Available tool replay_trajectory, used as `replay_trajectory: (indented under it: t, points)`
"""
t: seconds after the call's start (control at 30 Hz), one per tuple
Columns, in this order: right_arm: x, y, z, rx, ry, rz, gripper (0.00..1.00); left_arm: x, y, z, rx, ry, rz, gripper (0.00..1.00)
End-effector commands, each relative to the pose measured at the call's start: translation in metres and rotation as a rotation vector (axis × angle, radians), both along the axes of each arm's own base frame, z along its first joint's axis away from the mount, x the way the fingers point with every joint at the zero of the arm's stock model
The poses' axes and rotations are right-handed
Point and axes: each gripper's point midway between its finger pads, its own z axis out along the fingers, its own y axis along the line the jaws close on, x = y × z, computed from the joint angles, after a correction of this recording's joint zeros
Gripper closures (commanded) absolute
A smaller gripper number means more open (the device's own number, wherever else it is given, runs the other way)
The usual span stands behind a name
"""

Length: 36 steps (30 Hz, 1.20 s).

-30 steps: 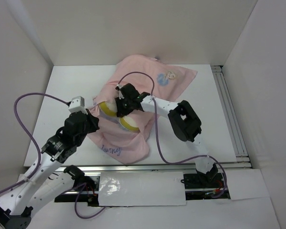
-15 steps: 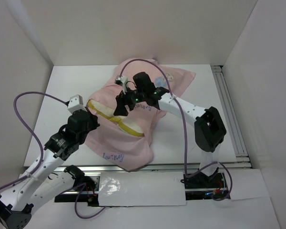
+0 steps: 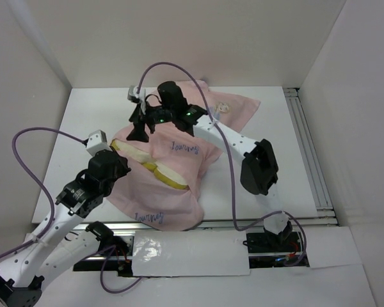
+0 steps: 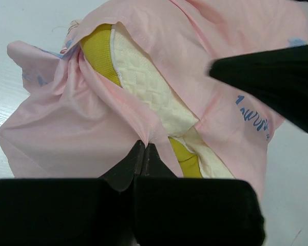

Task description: Put the pillow into the pillowcase

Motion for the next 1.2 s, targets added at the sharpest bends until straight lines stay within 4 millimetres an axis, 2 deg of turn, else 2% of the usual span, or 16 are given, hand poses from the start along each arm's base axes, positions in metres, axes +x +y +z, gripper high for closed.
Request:
replay_trajectory:
  t: [0.0, 0.1, 0.2, 0.3, 0.37, 0.4, 0.5, 0.53, 0.6, 0.63, 0.7, 0.73, 0.9, 1.07, 1.1, 1.17]
  points:
    - [-0.01, 0.022, -0.062, -0.133, -0.043, 0.094, 0.14, 0.002, 0.009, 0.025, -0.054, -0.086, 0.067, 1.0]
    - [-0.008, 0.028, -0.096, -0.201, -0.058, 0.085, 0.12, -0.003, 0.014, 0.025, -0.056, -0.086, 0.08, 1.0]
    - [-0.028, 0.026, -0.118, -0.242, -0.029, 0.184, 0.12, -0.005, 0.019, 0.024, -0.046, -0.074, 0.103, 1.0]
    - [-0.025, 0.03, -0.137, -0.262, -0.029, 0.15, 0.22, -0.007, 0.023, 0.025, -0.041, -0.071, 0.123, 1.0]
    - [-0.009, 0.027, -0.154, -0.303, 0.017, 0.015, 0.75, -0.007, 0.025, 0.026, -0.037, -0.074, 0.133, 1.0]
    - [0.008, 0.027, -0.139, -0.258, -0.007, -0.063, 0.99, -0.005, 0.027, 0.025, -0.032, -0.073, 0.153, 1.0]
    - [0.038, -0.006, -0.137, -0.225, 0.053, -0.219, 1.0, -0.001, 0.039, 0.034, -0.012, -0.08, 0.229, 1.0]
    - [0.043, -0.014, -0.108, -0.172, 0.035, -0.244, 1.0, 0.0, 0.042, 0.034, 0.006, -0.072, 0.246, 1.0]
    - [0.055, -0.039, -0.112, -0.207, 0.03, -0.338, 1.0, 0.005, 0.048, 0.046, 0.026, -0.093, 0.292, 1.0]
    - [0.062, -0.05, -0.09, -0.176, -0.001, -0.397, 1.0, 0.009, 0.048, 0.045, 0.046, -0.081, 0.304, 1.0]
    - [0.068, -0.072, -0.098, -0.215, -0.021, -0.504, 1.0, 0.019, 0.048, 0.056, 0.067, -0.098, 0.31, 1.0]
    - [0.07, -0.081, -0.08, -0.188, -0.043, -0.532, 1.0, 0.027, 0.048, 0.064, 0.059, -0.127, 0.319, 1.0]
    - [0.042, -0.078, -0.085, -0.196, -0.034, -0.399, 1.0, 0.072, 0.026, 0.083, 0.071, -0.153, 0.23, 1.0]
    - [0.04, -0.069, -0.145, -0.285, 0.047, -0.376, 1.0, 0.104, 0.014, 0.102, 0.11, -0.154, 0.212, 1.0]
    - [0.041, -0.064, -0.171, -0.316, 0.076, -0.386, 1.0, 0.108, 0.014, 0.106, 0.113, -0.156, 0.209, 1.0]
    - [0.043, -0.06, -0.194, -0.353, 0.109, -0.404, 1.0, 0.115, 0.004, 0.128, 0.095, -0.208, 0.154, 1.0]
